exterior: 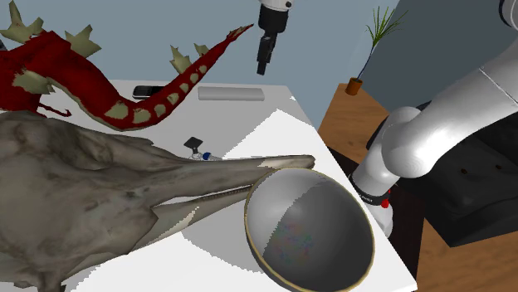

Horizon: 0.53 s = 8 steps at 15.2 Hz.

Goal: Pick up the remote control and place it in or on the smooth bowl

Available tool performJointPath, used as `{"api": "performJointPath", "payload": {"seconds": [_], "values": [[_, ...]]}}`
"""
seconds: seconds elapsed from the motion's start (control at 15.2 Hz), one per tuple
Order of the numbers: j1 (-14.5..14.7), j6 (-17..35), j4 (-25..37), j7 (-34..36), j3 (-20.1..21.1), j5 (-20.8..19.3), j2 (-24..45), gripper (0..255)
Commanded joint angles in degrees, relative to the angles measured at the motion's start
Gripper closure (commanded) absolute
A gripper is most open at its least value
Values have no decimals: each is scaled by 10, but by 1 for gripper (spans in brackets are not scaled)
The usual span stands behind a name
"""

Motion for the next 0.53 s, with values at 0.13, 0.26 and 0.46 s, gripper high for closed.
{"api": "performJointPath", "payload": {"seconds": [0.13, 0.26, 0.46], "values": [[25, 32, 30, -44, 12, 8, 69, 0], [36, 43, 48, -65, 19, 11, 103, 0], [45, 60, 57, -82, 26, 13, 133, 0]]}}
